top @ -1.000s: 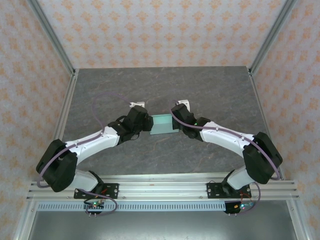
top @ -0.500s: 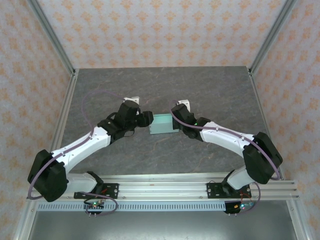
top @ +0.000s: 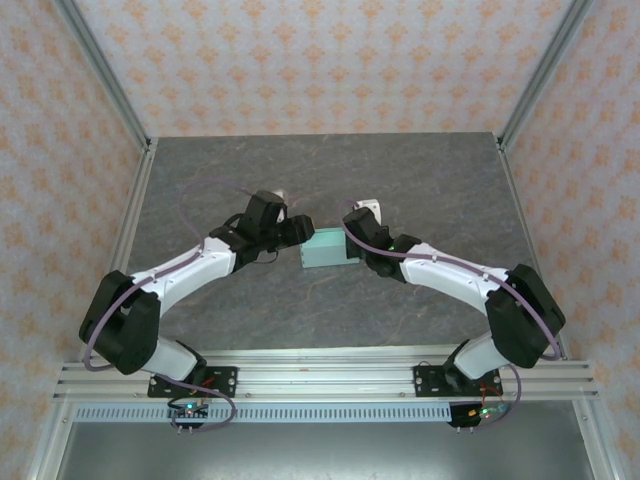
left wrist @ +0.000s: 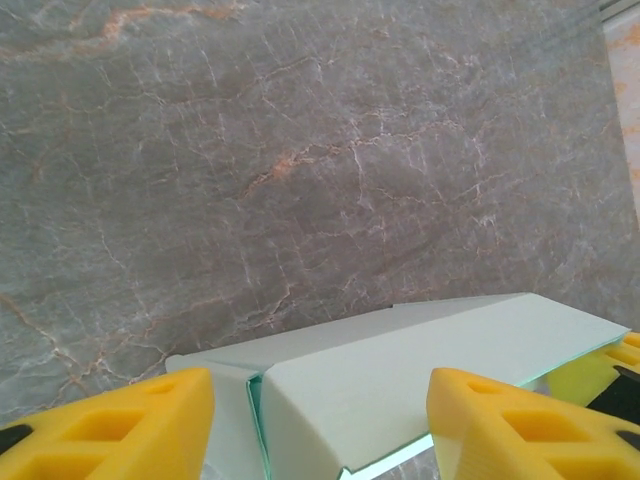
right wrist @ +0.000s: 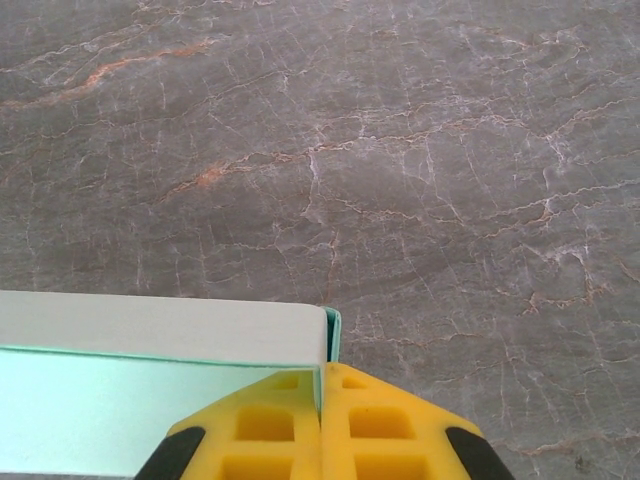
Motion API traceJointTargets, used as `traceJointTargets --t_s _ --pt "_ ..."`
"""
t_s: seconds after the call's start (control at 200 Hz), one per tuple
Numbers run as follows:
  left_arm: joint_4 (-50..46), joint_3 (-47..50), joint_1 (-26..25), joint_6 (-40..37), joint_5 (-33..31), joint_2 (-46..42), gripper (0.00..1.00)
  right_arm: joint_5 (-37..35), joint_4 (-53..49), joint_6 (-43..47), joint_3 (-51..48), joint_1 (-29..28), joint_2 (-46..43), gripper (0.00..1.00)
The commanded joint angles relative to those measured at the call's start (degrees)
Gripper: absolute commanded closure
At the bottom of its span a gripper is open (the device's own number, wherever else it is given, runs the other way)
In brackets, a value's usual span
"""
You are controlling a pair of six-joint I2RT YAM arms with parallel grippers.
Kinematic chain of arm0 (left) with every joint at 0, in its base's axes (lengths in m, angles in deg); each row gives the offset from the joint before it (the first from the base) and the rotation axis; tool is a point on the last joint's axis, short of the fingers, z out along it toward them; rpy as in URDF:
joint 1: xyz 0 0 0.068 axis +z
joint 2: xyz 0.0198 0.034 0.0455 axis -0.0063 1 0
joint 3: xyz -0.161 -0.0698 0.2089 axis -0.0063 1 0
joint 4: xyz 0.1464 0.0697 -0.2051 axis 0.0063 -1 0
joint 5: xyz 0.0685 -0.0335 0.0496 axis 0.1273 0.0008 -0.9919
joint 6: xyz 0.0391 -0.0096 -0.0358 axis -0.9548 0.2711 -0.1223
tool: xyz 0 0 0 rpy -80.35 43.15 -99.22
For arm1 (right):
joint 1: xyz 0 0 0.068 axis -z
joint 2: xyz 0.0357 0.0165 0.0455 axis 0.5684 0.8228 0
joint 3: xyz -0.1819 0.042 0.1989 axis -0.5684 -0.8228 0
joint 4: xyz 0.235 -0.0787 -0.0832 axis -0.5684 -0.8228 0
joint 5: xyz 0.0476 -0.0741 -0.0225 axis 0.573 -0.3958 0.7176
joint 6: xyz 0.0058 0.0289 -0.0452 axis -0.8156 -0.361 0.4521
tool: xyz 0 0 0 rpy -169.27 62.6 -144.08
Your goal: Fold the paper box
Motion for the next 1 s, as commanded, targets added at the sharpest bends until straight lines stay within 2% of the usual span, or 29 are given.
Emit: traceJointTargets --t_s 0.0,0.455,0.996 --pt "2.33 3.33 -0.46 1.79 0.59 0.59 0.43 -0.52 -2.70 -0.49 -1.62 -0.02 -0.23 1.00" --pt "5.84 11.03 -1.06 2.47 0.07 2.10 0.57 -1.81 -3.57 0.11 -1.36 -0.02 -2.07 0.95" --pt "4.93 13.83 -2.35 2.00 -3.02 1.16 0.61 1.90 -5.12 0.99 1.44 -0.02 -3.36 0.79"
